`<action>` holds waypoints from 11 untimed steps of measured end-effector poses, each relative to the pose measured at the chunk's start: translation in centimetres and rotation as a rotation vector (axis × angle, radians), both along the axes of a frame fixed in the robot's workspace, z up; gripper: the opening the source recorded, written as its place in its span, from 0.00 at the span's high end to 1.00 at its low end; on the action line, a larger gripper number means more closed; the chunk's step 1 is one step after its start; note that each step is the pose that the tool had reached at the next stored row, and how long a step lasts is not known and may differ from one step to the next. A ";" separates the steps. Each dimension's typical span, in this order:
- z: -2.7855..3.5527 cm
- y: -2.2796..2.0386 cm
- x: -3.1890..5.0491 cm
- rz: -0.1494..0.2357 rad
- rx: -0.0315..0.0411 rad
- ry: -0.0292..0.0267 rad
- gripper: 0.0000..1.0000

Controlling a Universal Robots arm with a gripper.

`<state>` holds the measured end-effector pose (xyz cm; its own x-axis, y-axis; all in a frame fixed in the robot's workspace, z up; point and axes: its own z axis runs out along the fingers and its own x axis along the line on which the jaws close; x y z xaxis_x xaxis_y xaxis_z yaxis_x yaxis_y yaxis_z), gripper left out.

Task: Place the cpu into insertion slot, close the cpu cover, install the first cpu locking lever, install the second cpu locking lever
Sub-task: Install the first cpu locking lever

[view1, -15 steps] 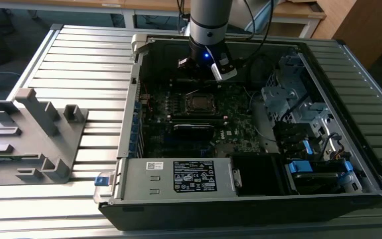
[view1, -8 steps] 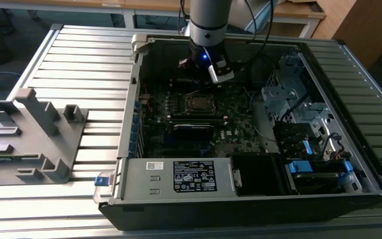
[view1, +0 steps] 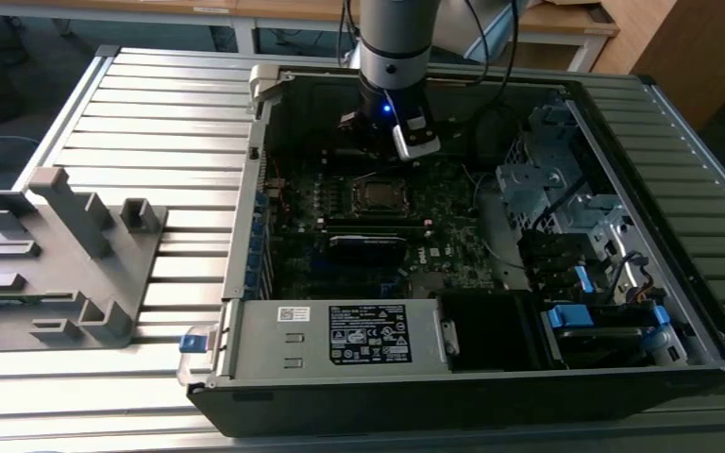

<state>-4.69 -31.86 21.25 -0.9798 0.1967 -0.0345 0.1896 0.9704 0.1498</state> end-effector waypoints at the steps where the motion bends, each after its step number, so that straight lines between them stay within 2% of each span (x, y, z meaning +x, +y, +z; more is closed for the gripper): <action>1: 0.00 0.00 0.00 -0.003 0.0000 0.0001 0.89; 4: -0.03 0.01 0.00 -0.009 0.0000 -0.0011 0.89; 8: -0.12 0.01 -0.01 -0.024 0.0017 -0.0078 0.89; 11: -0.18 0.02 -0.01 -0.052 0.0018 -0.0082 0.89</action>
<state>-4.70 -31.84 21.08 -0.9679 0.2478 -0.0421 0.2388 0.9589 0.1533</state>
